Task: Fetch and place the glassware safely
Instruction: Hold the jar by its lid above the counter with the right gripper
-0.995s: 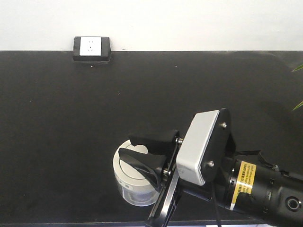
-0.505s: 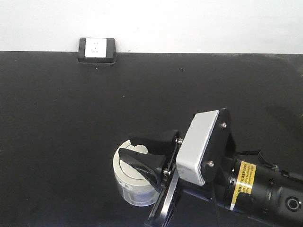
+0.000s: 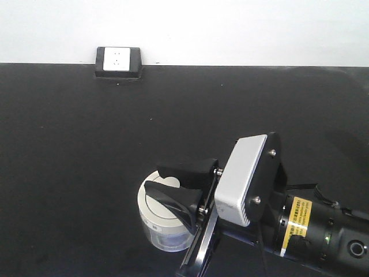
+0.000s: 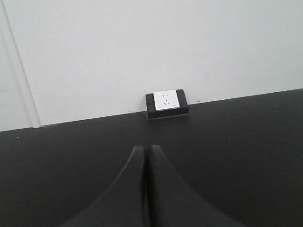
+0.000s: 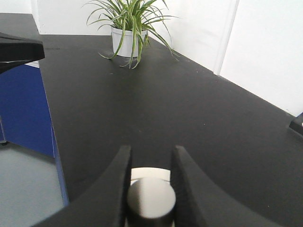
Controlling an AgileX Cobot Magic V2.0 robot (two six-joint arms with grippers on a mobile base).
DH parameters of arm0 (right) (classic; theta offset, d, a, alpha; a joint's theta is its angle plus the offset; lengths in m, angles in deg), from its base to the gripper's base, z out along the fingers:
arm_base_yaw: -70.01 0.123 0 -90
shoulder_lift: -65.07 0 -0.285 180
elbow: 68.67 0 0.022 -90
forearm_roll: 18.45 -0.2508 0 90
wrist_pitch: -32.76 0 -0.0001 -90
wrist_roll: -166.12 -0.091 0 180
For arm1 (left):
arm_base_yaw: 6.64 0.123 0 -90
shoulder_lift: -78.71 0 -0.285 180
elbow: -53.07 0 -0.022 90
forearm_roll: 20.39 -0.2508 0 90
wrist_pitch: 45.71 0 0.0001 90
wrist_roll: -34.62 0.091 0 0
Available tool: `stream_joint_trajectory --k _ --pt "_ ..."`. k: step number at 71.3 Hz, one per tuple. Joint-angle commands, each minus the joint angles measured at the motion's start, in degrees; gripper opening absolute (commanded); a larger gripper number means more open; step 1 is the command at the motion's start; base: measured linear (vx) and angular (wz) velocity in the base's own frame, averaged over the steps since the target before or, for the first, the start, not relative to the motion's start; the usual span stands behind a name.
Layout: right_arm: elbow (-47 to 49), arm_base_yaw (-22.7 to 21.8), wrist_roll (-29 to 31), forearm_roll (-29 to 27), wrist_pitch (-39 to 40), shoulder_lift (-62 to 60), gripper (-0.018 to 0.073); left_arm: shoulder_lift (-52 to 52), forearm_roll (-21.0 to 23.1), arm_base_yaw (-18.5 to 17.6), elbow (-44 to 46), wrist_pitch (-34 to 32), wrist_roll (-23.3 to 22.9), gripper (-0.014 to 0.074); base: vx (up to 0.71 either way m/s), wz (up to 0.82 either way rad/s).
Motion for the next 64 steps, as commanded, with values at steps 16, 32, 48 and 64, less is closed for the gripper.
stream_joint_trajectory --k 16,32,48,64 --pt "1.81 0.00 0.26 -1.16 4.85 -1.40 0.0000 0.50 0.31 -0.09 1.37 -3.84 -0.43 -0.0007 0.01 0.01" --pt "1.81 0.00 0.26 -1.16 4.85 -1.40 0.0000 0.50 0.31 -0.09 1.37 -3.84 -0.43 -0.0007 0.00 0.00" --pt "1.81 0.00 0.26 -1.16 4.85 -1.40 0.0000 0.50 0.31 -0.09 1.37 -3.84 -0.43 -0.0007 0.00 0.00" --pt "1.87 0.00 0.26 -1.27 5.46 -1.40 0.0000 0.50 0.31 -0.09 1.37 -3.84 -0.43 -0.0007 0.00 0.00"
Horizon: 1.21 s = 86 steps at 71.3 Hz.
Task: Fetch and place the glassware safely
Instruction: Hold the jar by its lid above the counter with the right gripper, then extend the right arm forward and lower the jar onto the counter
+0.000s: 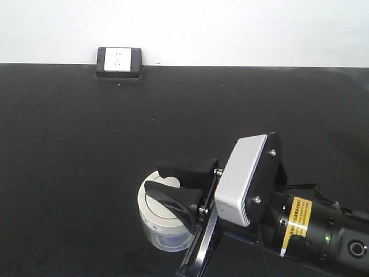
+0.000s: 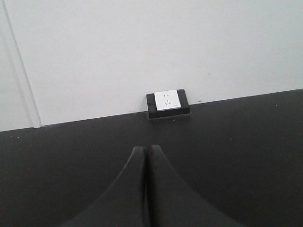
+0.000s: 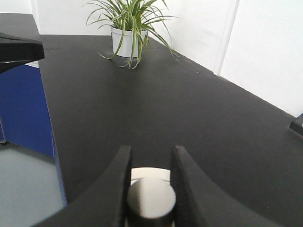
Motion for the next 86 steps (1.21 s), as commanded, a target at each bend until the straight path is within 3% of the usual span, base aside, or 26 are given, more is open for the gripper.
stream_joint_trajectory --k 1,64,75,86 --pt "1.87 0.00 0.26 -1.27 5.70 -1.40 0.0000 0.50 0.31 -0.09 1.37 -3.84 -0.43 -0.0007 0.00 0.00" --pt "1.87 0.00 0.06 -1.32 5.84 -1.40 0.0000 0.50 0.31 -0.09 1.37 -3.84 -0.43 -0.0007 0.00 0.00" --pt "1.94 -0.18 0.69 -4.22 5.44 -1.40 0.0000 0.50 0.31 -0.09 1.37 -3.84 -0.43 -0.0007 0.00 0.00" --pt "1.98 -0.18 5.13 -6.71 4.22 -1.22 0.0000 0.50 0.31 -0.09 1.37 -3.84 -0.43 -0.0007 0.00 0.00"
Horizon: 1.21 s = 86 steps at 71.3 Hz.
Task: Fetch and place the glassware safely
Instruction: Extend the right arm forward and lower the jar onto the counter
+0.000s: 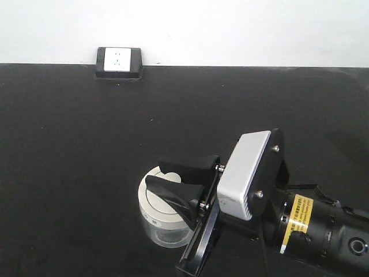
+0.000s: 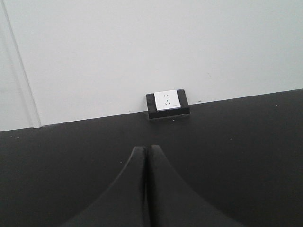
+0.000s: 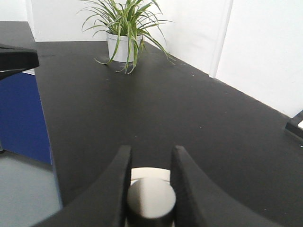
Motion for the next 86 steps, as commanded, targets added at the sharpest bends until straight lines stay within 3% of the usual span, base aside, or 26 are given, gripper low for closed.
stream_joint_trajectory --k 1,8,16,37,53,64,86 --pt "1.98 -0.18 3.28 -3.97 3.80 -1.17 0.0000 0.50 0.31 -0.09 1.37 -3.84 -0.43 -0.0007 0.00 0.00" --pt "1.98 -1.11 5.15 -8.02 3.38 -0.14 0.0000 0.50 0.31 -0.09 1.37 -3.84 -0.43 -0.0007 0.00 0.00" --pt "1.98 -4.26 5.15 -8.78 3.85 1.52 0.0000 0.50 0.31 -0.09 1.37 -3.84 -0.43 -0.0007 0.00 0.00" --pt "2.10 -17.44 5.04 -8.60 13.54 7.60 0.0000 0.50 0.31 -0.09 1.37 -3.84 -0.43 -0.0007 0.00 0.00" --pt "7.48 -26.38 1.57 -0.48 21.61 15.82 0.0000 0.50 0.31 -0.09 1.37 -3.84 -0.43 -0.0007 0.00 0.00" --pt "13.94 -29.27 -1.12 3.85 25.82 22.32 0.0000 0.50 0.31 -0.09 1.37 -3.84 -0.43 -0.0007 0.00 0.00" --pt "25.02 -29.30 1.02 3.79 29.10 37.29 0.0000 0.50 0.31 -0.09 1.37 -3.84 -0.43 -0.0007 0.00 0.00"
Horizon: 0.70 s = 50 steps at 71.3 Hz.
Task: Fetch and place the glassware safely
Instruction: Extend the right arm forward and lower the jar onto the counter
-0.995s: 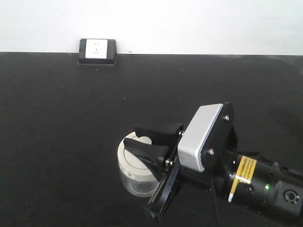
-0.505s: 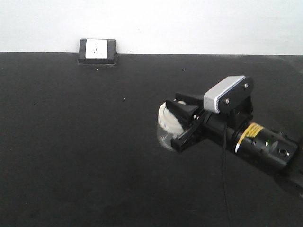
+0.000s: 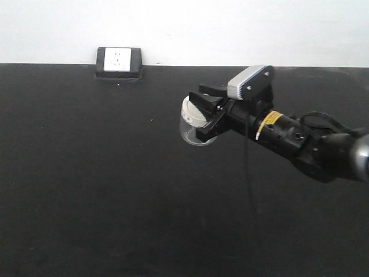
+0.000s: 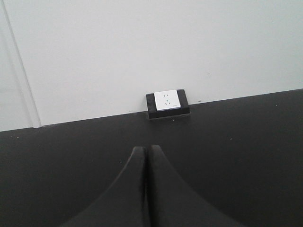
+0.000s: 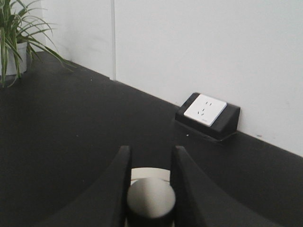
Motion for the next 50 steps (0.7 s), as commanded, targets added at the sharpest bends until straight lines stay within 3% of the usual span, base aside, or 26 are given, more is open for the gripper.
stream_joint_trajectory --k 1,24,50 --pt "4.82 -0.25 2.34 -1.68 7.55 2.05 0.0000 0.50 0.31 -0.09 1.37 -3.84 -0.43 -0.0007 0.00 0.00" --pt "11.59 -0.25 5.33 -2.20 13.00 15.37 0.0000 0.50 0.31 -0.09 1.37 -3.84 -0.43 -0.0007 0.00 0.00" --pt "12.44 -0.25 7.43 -2.58 11.51 18.95 0.0000 0.50 0.31 -0.09 1.37 -3.84 -0.43 -0.0007 0.00 0.00"
